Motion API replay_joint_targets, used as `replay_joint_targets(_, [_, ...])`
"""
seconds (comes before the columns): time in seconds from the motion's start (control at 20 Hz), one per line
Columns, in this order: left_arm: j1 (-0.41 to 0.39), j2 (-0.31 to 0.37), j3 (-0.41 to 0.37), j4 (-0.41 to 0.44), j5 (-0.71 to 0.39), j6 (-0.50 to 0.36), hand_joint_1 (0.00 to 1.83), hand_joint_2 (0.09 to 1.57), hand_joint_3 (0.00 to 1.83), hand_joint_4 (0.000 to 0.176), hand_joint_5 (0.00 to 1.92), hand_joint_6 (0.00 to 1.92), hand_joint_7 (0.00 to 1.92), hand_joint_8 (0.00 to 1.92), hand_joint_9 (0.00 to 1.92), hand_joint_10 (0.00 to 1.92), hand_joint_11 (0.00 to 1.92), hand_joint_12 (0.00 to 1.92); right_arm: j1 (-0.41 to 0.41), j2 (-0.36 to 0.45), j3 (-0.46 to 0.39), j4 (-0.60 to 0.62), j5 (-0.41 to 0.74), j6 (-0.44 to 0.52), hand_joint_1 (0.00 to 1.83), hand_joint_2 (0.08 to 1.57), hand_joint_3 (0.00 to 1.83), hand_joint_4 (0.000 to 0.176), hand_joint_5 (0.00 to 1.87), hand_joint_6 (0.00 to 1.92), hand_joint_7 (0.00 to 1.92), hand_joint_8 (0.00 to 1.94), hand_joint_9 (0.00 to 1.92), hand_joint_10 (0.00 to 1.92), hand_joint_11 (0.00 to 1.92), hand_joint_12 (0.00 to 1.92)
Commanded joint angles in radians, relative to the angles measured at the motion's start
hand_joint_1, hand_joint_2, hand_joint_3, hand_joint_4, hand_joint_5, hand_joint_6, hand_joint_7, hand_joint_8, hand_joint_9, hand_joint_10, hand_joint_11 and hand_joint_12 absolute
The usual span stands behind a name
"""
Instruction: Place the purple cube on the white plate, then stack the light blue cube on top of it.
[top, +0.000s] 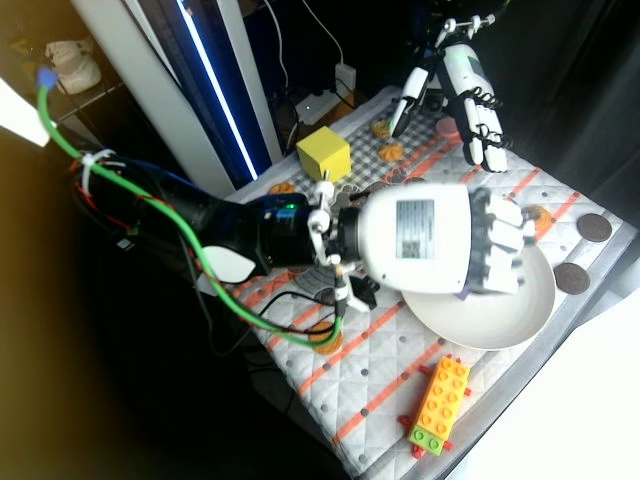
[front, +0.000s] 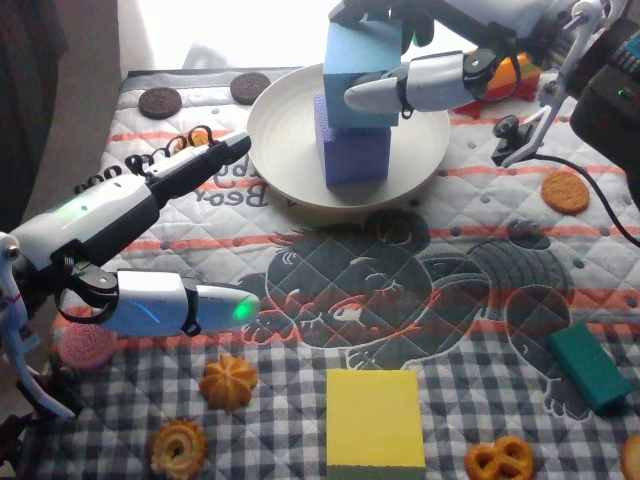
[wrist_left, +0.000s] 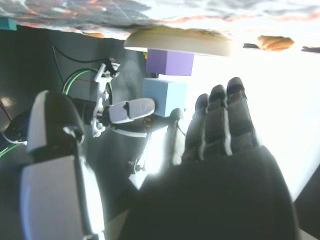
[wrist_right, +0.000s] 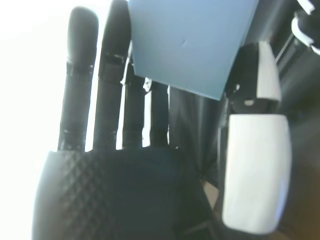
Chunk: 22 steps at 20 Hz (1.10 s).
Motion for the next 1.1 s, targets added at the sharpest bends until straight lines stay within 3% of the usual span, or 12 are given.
replay_joint_targets(0.0, [-0.006, 0.003, 0.004, 0.012, -0.108, -0.014, 0.76, 0.88, 0.01, 0.176, 0.03, 0.01, 0.01, 0.00, 0.03, 0.00, 0.00, 0.00, 0.015, 0.007, 0.003, 0.021, 0.114, 0.004, 1.23, 1.10, 0.00, 0.007, 0.96, 0.96, 1.05, 0.95, 0.96, 1.00, 0.81, 1.45])
replay_joint_targets(0.3, [-0.009, 0.002, 0.005, 0.015, -0.111, -0.018, 0.77, 0.88, 0.00, 0.176, 0.02, 0.00, 0.02, 0.01, 0.04, 0.01, 0.00, 0.00, 0.014, 0.006, 0.004, 0.026, 0.113, 0.004, 1.24, 1.10, 0.00, 0.000, 0.98, 0.89, 1.06, 1.00, 1.01, 0.99, 0.88, 1.40])
replay_joint_targets(0.35, [-0.009, 0.002, 0.005, 0.015, -0.111, -0.020, 0.78, 0.88, 0.00, 0.176, 0.03, 0.00, 0.02, 0.01, 0.04, 0.01, 0.00, 0.00, 0.011, 0.005, 0.005, 0.027, 0.113, 0.004, 1.25, 1.13, 0.00, 0.000, 0.93, 0.84, 0.98, 1.22, 0.89, 1.30, 0.79, 1.69])
replay_joint_targets(0.4, [-0.010, 0.002, 0.005, 0.015, -0.111, -0.021, 0.78, 0.87, 0.00, 0.176, 0.03, 0.00, 0.02, 0.01, 0.04, 0.01, 0.00, 0.00, 0.009, 0.005, 0.005, 0.030, 0.113, 0.004, 1.32, 1.11, 0.00, 0.000, 0.80, 0.42, 0.97, 1.09, 0.82, 1.34, 0.71, 1.75])
replay_joint_targets(0.45, [-0.010, 0.003, 0.005, 0.015, -0.110, -0.021, 0.78, 0.87, 0.00, 0.176, 0.03, 0.00, 0.02, 0.01, 0.04, 0.01, 0.00, 0.00, 0.005, 0.005, 0.005, 0.039, 0.113, 0.004, 1.32, 1.11, 0.00, 0.000, 0.80, 0.42, 0.97, 1.09, 0.82, 1.34, 0.71, 1.75])
replay_joint_targets(0.5, [-0.010, 0.003, 0.005, 0.015, -0.109, -0.021, 0.79, 0.87, 0.00, 0.176, 0.03, 0.00, 0.02, 0.00, 0.04, 0.01, 0.00, 0.00, 0.002, 0.005, 0.005, 0.045, 0.113, 0.004, 1.33, 1.11, 0.00, 0.000, 0.74, 0.17, 0.96, 1.07, 0.75, 1.18, 0.57, 1.67])
replay_joint_targets(0.55, [-0.010, 0.004, 0.005, 0.015, -0.109, -0.021, 0.79, 0.89, 0.01, 0.176, 0.04, 0.01, 0.01, 0.00, 0.00, 0.00, 0.00, 0.00, -0.001, 0.005, 0.005, 0.052, 0.113, 0.004, 0.96, 0.97, 0.00, 0.025, 0.47, 0.01, 0.73, 0.30, 0.62, 0.66, 0.35, 1.37])
replay_joint_targets(0.6, [-0.010, 0.004, 0.005, 0.015, -0.109, -0.021, 0.78, 0.90, 0.01, 0.176, 0.04, 0.01, 0.02, 0.00, 0.02, 0.01, 0.00, 0.00, -0.002, 0.005, 0.004, 0.052, 0.113, 0.004, 0.91, 0.95, 0.00, 0.032, 0.41, 0.00, 0.73, 0.11, 0.63, 0.46, 0.31, 1.28])
replay_joint_targets(0.65, [-0.010, 0.003, 0.005, 0.015, -0.109, -0.021, 0.78, 0.90, 0.01, 0.176, 0.05, 0.01, 0.02, 0.01, 0.03, 0.01, 0.00, 0.00, -0.006, 0.005, 0.002, 0.056, 0.114, 0.004, 0.88, 0.93, 0.00, 0.042, 0.35, 0.00, 0.70, 0.03, 0.62, 0.30, 0.26, 1.18])
replay_joint_targets(0.75, [-0.010, 0.003, 0.005, 0.015, -0.109, -0.021, 0.81, 0.89, 0.00, 0.176, 0.05, 0.01, 0.02, 0.00, 0.02, 0.01, 0.00, 0.00, -0.020, 0.010, -0.008, 0.076, 0.126, 0.004, 0.87, 0.92, 0.00, 0.059, 0.30, 0.00, 0.65, 0.00, 0.61, 0.13, 0.16, 1.19])
replay_joint_targets(0.85, [-0.009, 0.003, 0.005, 0.015, -0.109, -0.021, 0.83, 0.90, 0.00, 0.176, 0.07, 0.01, 0.02, 0.00, 0.01, 0.00, 0.00, 0.00, -0.033, 0.016, -0.014, 0.096, 0.145, 0.004, 0.86, 0.91, 0.00, 0.057, 0.28, 0.00, 0.60, 0.00, 0.57, 0.06, 0.09, 1.12])
replay_joint_targets(1.05, [-0.007, 0.003, 0.005, 0.014, -0.108, -0.021, 0.80, 0.91, 0.01, 0.176, 0.07, 0.01, 0.03, 0.01, 0.04, 0.01, 0.00, 0.00, -0.045, 0.044, -0.040, 0.108, 0.198, 0.005, 0.82, 0.89, 0.00, 0.088, 0.20, 0.00, 0.46, 0.00, 0.44, 0.00, 0.00, 1.07])
